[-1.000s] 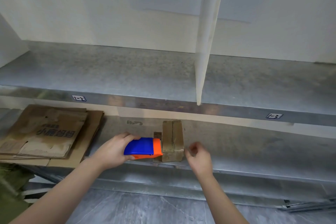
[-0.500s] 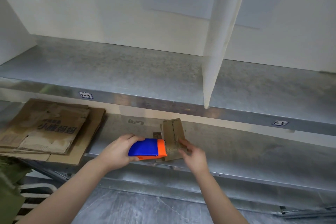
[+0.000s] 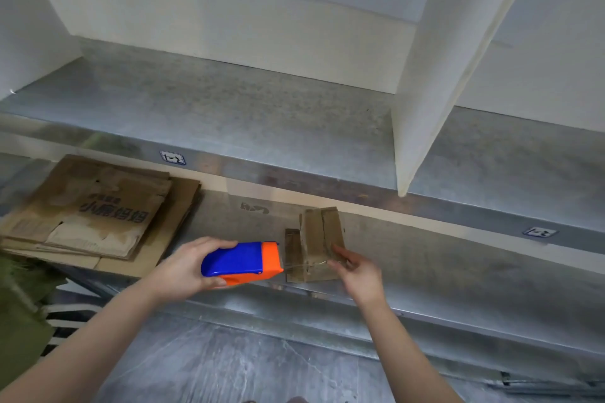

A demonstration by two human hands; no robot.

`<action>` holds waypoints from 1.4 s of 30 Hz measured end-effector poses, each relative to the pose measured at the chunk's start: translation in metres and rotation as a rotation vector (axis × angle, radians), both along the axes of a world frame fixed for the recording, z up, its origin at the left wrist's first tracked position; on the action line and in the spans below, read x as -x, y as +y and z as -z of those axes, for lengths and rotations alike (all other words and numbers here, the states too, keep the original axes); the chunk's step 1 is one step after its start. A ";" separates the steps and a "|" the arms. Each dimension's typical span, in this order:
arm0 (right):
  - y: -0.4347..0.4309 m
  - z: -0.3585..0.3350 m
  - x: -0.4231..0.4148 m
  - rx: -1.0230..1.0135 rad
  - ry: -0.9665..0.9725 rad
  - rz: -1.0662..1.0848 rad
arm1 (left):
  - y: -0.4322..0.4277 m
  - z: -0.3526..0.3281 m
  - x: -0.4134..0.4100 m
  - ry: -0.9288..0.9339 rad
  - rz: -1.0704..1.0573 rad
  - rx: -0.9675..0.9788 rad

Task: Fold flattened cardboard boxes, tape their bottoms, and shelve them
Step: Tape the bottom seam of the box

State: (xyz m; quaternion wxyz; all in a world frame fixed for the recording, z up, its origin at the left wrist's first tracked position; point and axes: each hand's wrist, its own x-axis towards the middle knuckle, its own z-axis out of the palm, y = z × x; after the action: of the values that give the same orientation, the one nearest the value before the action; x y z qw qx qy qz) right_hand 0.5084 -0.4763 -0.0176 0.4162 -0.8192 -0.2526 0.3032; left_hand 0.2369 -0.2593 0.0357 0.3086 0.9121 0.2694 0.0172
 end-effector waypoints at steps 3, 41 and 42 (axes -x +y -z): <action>0.001 0.001 0.000 -0.001 -0.020 0.000 | -0.005 0.000 -0.004 0.056 0.037 -0.077; 0.000 0.003 0.005 -0.033 -0.026 0.064 | -0.013 0.007 -0.072 0.282 -0.014 -0.285; 0.000 0.003 0.006 -0.038 -0.018 0.068 | -0.009 0.008 -0.068 0.301 0.014 -0.324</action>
State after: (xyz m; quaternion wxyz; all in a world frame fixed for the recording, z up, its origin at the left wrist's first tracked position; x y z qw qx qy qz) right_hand 0.5027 -0.4758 -0.0209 0.4395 -0.8218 -0.2342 0.2768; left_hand 0.3045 -0.2686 0.0275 0.1142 0.9438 0.3000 -0.0783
